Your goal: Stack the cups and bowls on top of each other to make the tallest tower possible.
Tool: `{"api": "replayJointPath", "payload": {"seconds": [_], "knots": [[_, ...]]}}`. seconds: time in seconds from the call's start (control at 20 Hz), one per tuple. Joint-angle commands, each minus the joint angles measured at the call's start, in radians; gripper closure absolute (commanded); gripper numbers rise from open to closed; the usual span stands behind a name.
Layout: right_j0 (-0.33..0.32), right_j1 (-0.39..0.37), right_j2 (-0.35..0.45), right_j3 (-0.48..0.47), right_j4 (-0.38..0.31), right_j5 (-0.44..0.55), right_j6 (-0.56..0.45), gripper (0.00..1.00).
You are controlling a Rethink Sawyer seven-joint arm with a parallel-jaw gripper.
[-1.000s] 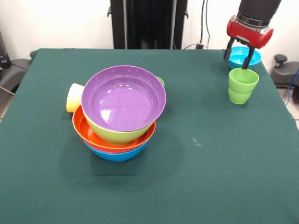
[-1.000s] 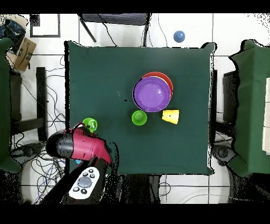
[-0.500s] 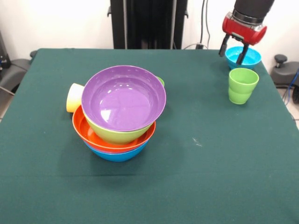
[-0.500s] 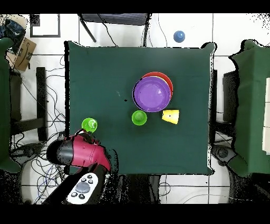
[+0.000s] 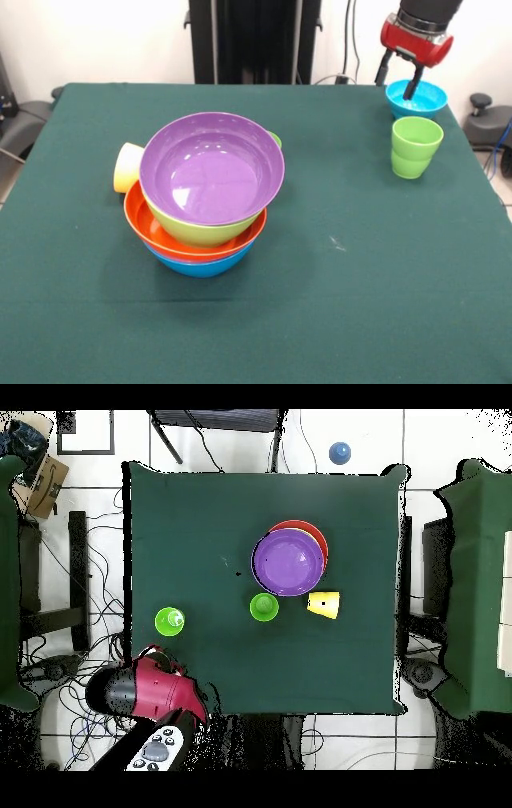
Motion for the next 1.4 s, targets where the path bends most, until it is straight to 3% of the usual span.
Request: {"api": "replayJointPath", "payload": {"seconds": [0.05, 0.7, 1.4], "knots": [[0.001, 0.007, 0.159, 0.104, 0.064, -0.098, 0.277, 0.00], [0.030, 0.006, 0.208, 0.130, 0.084, -0.147, 0.339, 0.00], [0.098, 0.007, 0.189, 0.073, 0.122, -0.089, 0.400, 0.00]]}}
